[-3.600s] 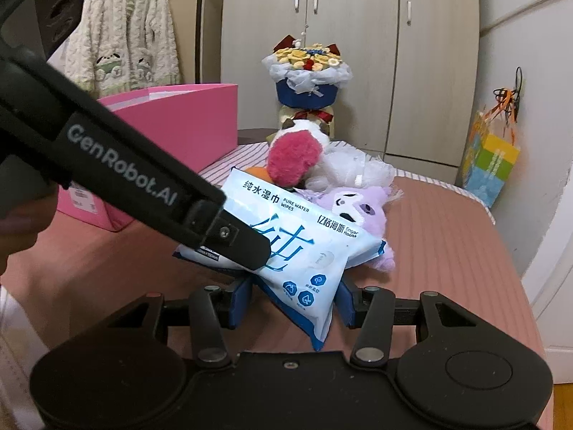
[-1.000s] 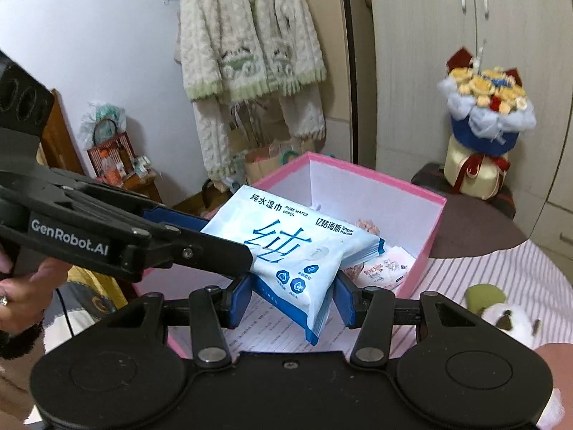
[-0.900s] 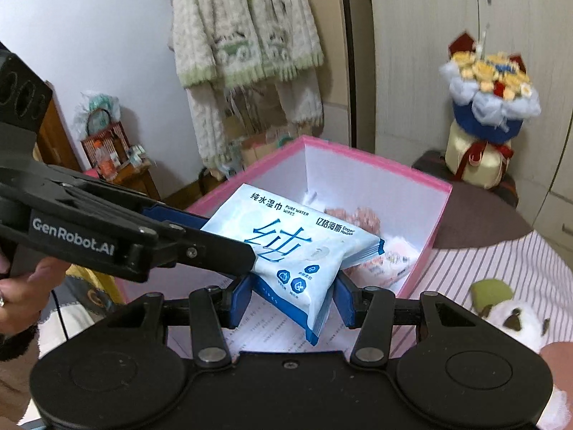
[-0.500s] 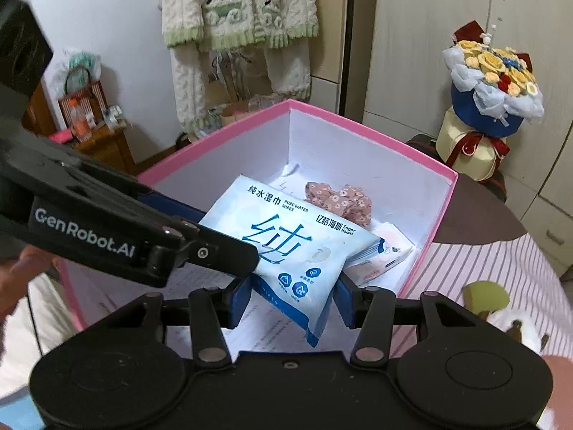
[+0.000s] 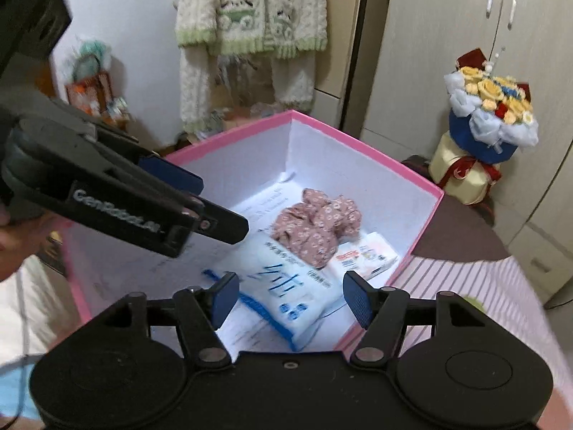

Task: Organize soft objects
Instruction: 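Lower the wipes pack into the box and open the left gripper, then withdraw the left gripper from the box toward the plush toys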

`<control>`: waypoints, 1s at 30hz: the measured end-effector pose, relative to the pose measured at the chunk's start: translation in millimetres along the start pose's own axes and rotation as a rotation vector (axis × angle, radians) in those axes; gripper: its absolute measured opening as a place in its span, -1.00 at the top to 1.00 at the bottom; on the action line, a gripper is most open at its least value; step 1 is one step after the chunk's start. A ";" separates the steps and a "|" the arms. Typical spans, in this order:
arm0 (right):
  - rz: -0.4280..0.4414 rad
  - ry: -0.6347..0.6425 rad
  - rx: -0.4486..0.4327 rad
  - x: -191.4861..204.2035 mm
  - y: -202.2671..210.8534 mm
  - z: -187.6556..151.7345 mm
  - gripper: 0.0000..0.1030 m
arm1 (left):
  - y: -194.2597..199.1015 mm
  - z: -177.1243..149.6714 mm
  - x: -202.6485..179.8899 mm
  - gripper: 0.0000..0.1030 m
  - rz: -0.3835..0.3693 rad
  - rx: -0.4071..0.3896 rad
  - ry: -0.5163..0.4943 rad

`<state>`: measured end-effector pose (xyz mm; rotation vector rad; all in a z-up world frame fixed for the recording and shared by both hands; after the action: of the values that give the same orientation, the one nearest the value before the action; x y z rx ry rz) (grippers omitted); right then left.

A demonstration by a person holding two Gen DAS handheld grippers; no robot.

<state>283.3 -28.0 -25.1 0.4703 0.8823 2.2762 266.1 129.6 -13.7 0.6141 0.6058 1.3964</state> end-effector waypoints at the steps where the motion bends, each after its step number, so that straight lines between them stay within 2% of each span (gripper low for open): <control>1: 0.023 -0.021 -0.016 -1.8 6.6 -2.4 -0.34 | 6.1 -1.4 -1.0 -0.19 -0.010 -0.007 -0.006; 5: 0.091 -0.062 -0.062 -2.7 31.3 -12.3 -0.34 | 32.2 -6.9 -6.5 -0.19 -0.033 -0.033 -0.035; 12: 0.137 -0.081 -0.116 4.3 75.8 -23.6 -0.34 | 83.2 -17.1 -20.8 -0.19 -0.108 -0.051 -0.067; 17: 0.162 -0.082 -0.159 9.0 118.1 -37.0 -0.34 | 126.5 -28.9 -34.2 -0.19 -0.134 -0.101 -0.114; 22: 0.142 -0.092 -0.211 9.8 161.7 -64.5 -0.34 | 159.0 -45.0 -50.5 -0.19 -0.158 -0.136 -0.173; 30: 0.044 -0.080 -0.251 19.0 216.4 -108.5 -0.35 | 187.0 -70.3 -85.2 -0.20 -0.193 -0.151 -0.261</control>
<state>117.6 -188.5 50.6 0.4678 0.5418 2.3503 78.5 61.4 71.8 0.5880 0.3382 1.1466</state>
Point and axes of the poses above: each gripper's, at about its wrist camera, not at the fingertips, and y roughly against the way its jaws point, x to its left, z to its top, the point moved 2 cm from there along -y, roughly the way its jaws point, and after that the axes turned 11 degrees about z, right-handed, at the moved point
